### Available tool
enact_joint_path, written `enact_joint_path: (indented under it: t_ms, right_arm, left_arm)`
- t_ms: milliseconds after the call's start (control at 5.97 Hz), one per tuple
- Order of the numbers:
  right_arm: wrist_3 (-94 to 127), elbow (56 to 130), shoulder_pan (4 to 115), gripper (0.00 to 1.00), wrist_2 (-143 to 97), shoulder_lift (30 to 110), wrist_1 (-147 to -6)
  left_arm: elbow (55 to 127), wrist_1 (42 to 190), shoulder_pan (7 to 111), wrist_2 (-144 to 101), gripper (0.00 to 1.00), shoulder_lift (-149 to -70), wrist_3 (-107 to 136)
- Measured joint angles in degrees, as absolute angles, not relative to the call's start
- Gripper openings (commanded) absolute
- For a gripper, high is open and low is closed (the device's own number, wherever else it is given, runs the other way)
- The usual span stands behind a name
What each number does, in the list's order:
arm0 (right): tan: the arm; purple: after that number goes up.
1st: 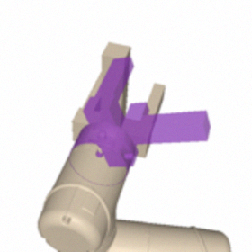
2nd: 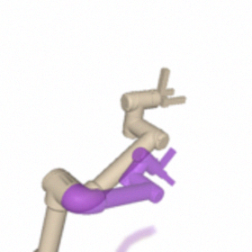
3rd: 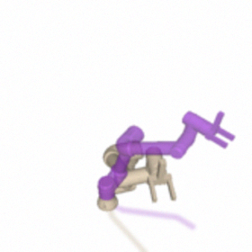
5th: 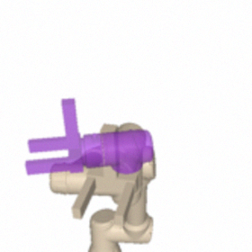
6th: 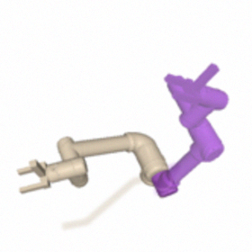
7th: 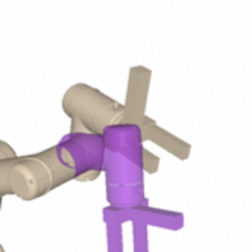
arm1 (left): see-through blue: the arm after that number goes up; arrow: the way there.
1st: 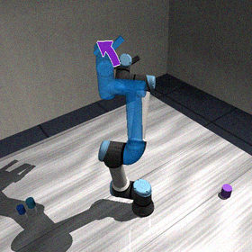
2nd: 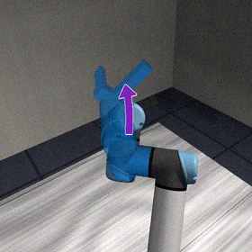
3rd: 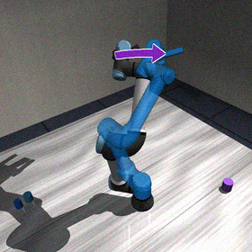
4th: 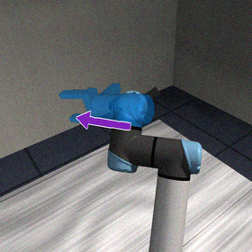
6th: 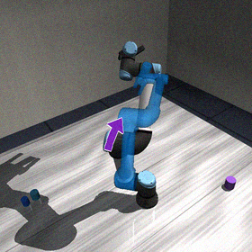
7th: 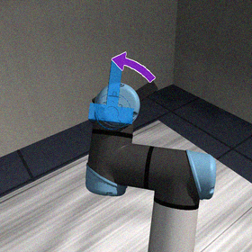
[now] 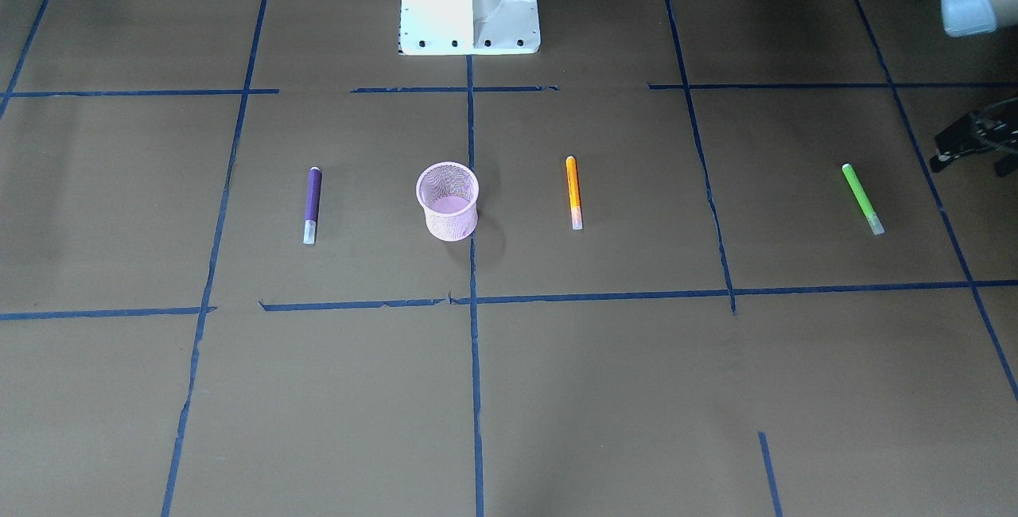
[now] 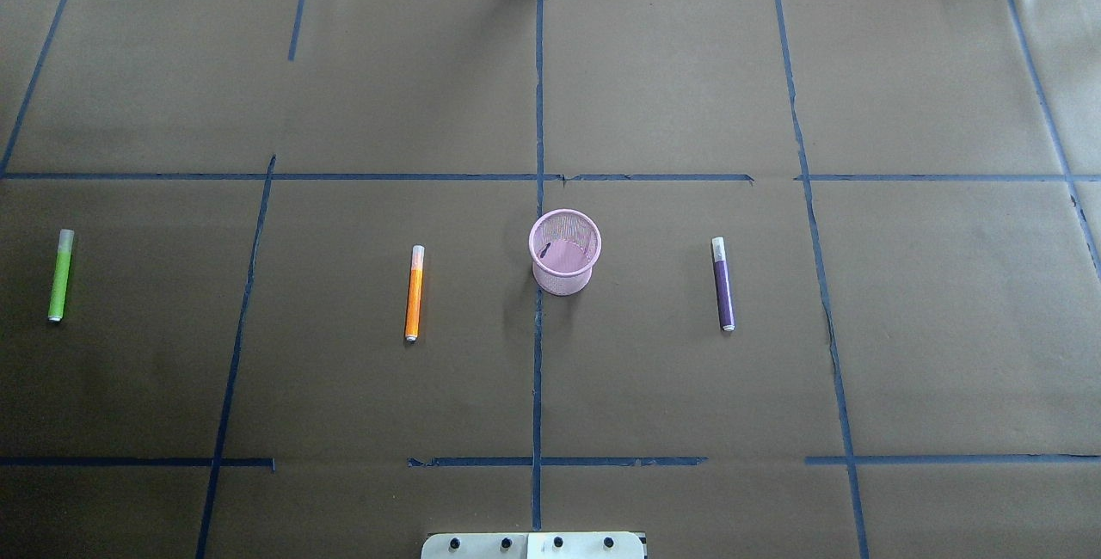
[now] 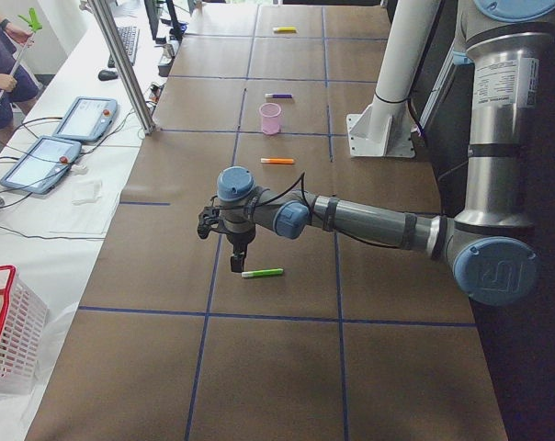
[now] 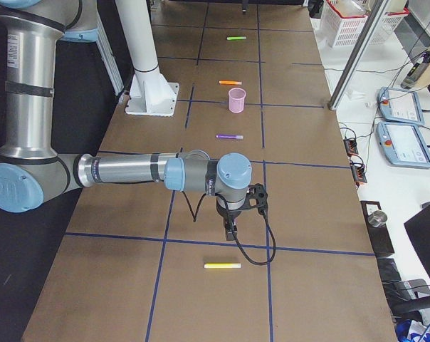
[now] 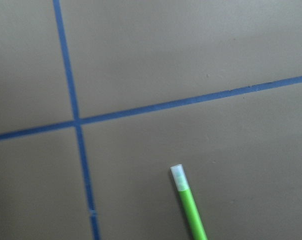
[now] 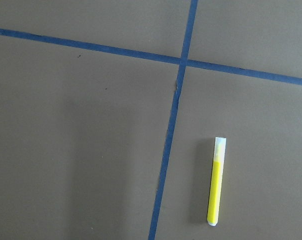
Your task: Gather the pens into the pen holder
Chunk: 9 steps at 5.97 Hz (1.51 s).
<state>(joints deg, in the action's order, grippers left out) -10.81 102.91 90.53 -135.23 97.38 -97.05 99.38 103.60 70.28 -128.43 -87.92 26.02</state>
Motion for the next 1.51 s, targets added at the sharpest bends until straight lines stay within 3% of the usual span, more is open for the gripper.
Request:
enact_joint_path:
  t_ms: [503, 838, 1173, 1508]
  right_arm:
    - [-10.8, 102.8, 90.5, 1.00, -135.3, 97.4, -97.1]
    - [-10.8, 102.7, 90.5, 1.00, -135.2, 97.5, -97.1]
    - [-10.8, 102.7, 90.4, 1.00, -135.2, 97.7, -97.0]
    - [-10.9, 102.7, 90.4, 1.00, -135.2, 97.7, -97.0]
  left_arm:
    - [86.6, 123.5, 62.3, -125.3, 0.95, -89.3, 43.2]
    - [83.6, 125.9, 59.8, -125.2, 0.84, -89.9, 44.7]
    - [82.4, 126.1, 58.9, -125.2, 0.60, -90.0, 44.5]
    - [82.2, 126.1, 58.6, -125.3, 0.19, -90.0, 44.5]
